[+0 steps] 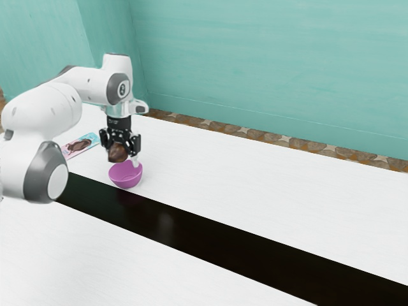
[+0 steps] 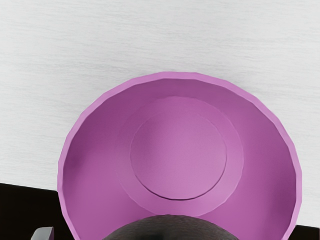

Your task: Place the pear in the bowl.

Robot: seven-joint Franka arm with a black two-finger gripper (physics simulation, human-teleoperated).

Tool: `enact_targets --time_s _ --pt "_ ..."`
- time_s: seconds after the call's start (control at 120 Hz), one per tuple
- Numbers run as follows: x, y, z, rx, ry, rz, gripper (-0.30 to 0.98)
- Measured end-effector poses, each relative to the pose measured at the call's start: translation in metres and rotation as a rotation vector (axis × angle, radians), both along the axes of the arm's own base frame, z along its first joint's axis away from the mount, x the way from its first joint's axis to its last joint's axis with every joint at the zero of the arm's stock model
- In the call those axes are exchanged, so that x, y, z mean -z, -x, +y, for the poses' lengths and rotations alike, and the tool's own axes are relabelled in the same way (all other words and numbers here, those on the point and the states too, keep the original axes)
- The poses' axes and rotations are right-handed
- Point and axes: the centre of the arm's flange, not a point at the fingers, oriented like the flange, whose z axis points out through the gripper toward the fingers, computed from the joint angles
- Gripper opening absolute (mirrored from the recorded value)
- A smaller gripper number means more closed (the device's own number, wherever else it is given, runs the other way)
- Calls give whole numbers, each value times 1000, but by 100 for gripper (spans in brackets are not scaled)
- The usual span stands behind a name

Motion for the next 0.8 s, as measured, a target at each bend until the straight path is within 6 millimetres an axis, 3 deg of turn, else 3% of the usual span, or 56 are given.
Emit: enact_targets --time_s 0.358,0.5,0.558,0.608,0.65,0.7,0.75,0.8 --pt "8 -4 -5 36 16 -10 58" --pt "-1 -5 -9 48 19 -19 63" --pt "-46 -8 -37 89 23 -69 64" --pt "-108 -2 -89 162 54 -133 65" --pt "-159 20 -135 228 94 -172 66" --pt "-201 60 -179 300 135 -193 66" --pt "-234 101 -204 351 155 -216 67" --pt "-257 128 -216 384 155 -235 67"
